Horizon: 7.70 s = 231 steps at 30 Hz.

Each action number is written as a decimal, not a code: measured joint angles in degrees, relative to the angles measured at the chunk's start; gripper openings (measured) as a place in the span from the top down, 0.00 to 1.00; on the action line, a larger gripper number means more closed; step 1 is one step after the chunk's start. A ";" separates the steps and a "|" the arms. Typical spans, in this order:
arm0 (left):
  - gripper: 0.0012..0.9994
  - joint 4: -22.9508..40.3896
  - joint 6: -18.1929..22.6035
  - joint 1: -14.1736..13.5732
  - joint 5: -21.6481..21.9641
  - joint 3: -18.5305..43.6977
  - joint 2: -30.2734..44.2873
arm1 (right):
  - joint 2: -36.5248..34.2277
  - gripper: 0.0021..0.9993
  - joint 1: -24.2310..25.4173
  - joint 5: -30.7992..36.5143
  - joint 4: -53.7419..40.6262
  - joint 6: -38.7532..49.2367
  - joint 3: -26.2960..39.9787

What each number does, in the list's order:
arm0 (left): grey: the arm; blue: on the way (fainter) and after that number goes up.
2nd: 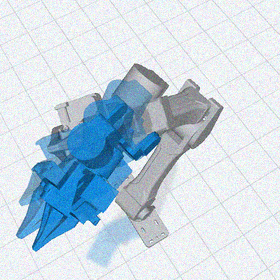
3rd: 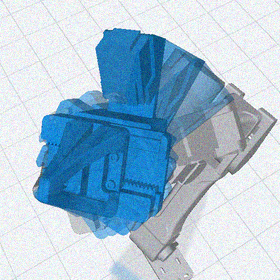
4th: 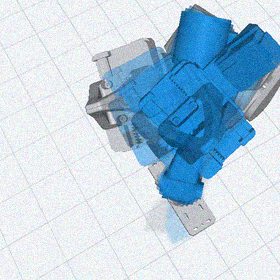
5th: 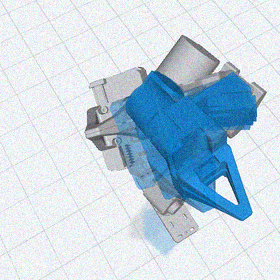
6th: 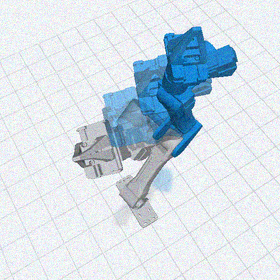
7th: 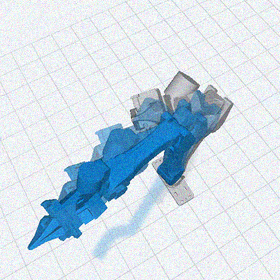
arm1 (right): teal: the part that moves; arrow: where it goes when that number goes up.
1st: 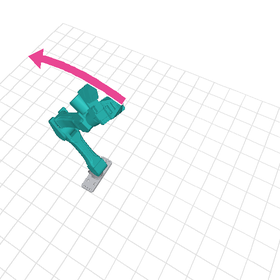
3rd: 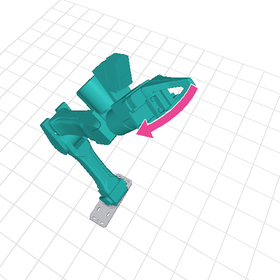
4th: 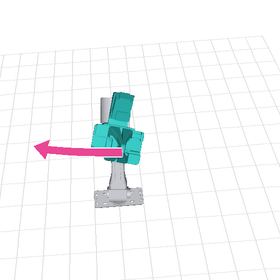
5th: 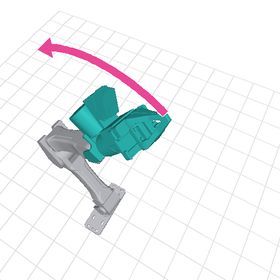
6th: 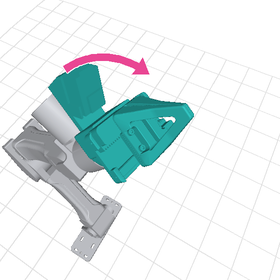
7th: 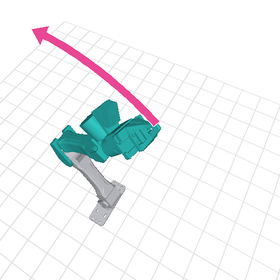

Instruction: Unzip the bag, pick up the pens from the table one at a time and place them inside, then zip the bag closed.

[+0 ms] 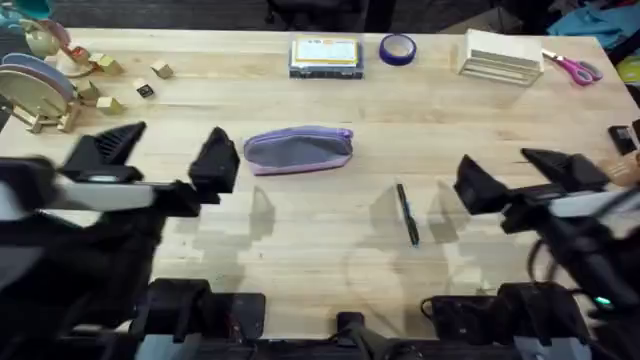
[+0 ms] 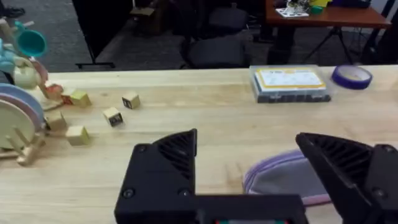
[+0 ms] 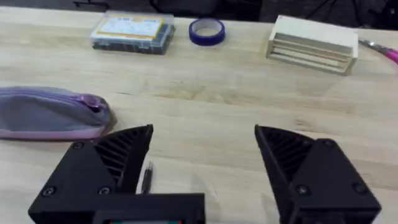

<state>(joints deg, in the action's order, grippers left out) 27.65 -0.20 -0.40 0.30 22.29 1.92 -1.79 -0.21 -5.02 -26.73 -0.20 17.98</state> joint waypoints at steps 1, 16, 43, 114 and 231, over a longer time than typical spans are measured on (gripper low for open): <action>0.01 1.32 0.01 0.00 0.01 2.06 0.85 | -0.89 0.00 0.00 -0.04 -1.78 0.01 2.49; 0.01 15.69 0.12 0.00 -5.83 25.53 20.32 | -25.61 0.00 0.00 -0.76 -25.50 -0.01 34.95; 0.01 31.53 47.66 0.00 -10.02 34.57 45.11 | -31.68 0.00 0.00 -3.23 -29.26 -0.03 41.90; 0.01 25.66 88.56 20.71 -52.33 34.68 89.74 | -31.68 0.00 0.00 -3.41 -28.32 -0.03 41.90; 0.96 24.49 88.60 18.32 -53.62 34.70 94.19 | -95.94 0.00 -19.78 -31.67 14.92 -26.87 42.12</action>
<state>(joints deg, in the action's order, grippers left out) 52.14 88.40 17.91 -53.32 56.99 96.12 -97.73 -19.99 -36.68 -11.81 -27.07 60.10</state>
